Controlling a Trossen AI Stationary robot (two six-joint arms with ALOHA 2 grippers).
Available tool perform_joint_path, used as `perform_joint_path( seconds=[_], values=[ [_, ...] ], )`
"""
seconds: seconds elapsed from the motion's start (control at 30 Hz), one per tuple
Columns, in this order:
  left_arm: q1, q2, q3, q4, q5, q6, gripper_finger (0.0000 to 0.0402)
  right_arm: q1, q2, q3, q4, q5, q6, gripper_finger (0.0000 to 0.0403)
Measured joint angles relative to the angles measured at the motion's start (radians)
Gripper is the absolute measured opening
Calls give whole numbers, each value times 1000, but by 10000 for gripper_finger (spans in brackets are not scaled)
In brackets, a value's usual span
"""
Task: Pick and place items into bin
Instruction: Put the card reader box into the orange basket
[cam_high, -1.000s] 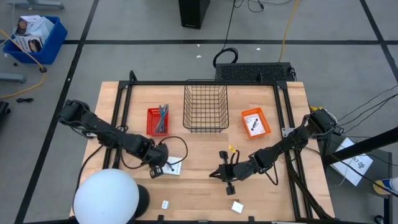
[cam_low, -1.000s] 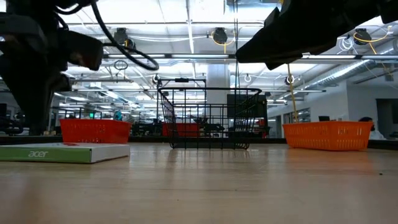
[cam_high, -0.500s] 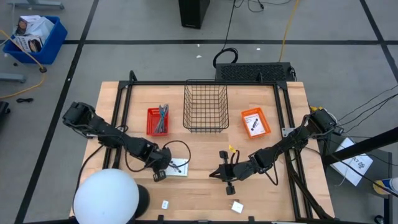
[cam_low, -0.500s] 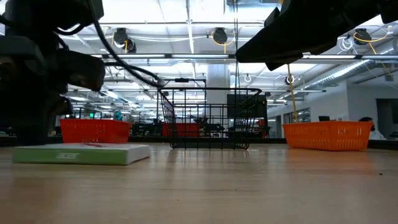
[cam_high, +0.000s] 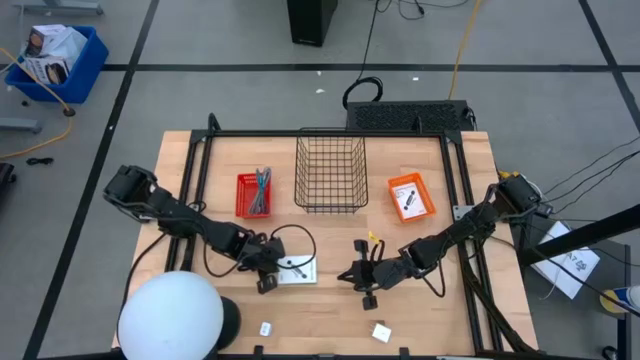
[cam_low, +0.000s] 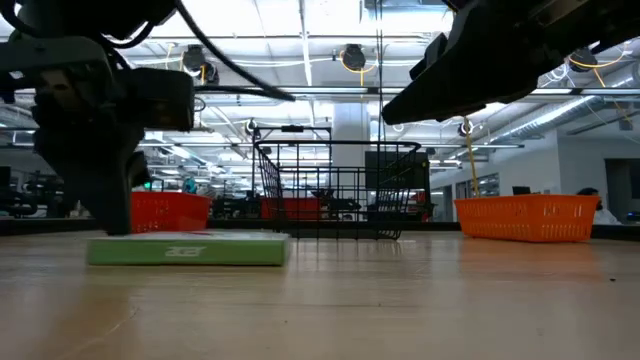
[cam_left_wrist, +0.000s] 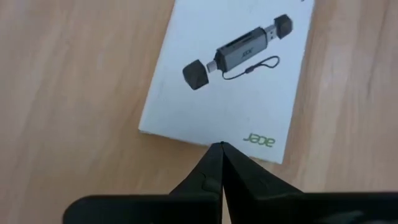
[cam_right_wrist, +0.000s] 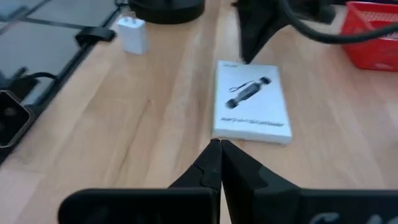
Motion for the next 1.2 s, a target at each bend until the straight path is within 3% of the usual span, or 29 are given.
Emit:
perform_joint_path(
  seconds=[0.23, 0.4, 0.77, 1.2],
  values=[
    [15, 120, 3, 191, 57, 21, 9, -1, 0, 0, -15, 12, 21, 0],
    [30, 136, -2, 278, 68, 46, 4, -14, 0, 0, -71, 16, 79, 0],
    [43, 138, -3, 373, 43, 57, 12, -44, -2, 0, -253, -123, 269, 0],
    [42, 136, -2, 434, 42, 89, 3, -44, 148, 0, -44, -298, 451, 0]
  ],
)
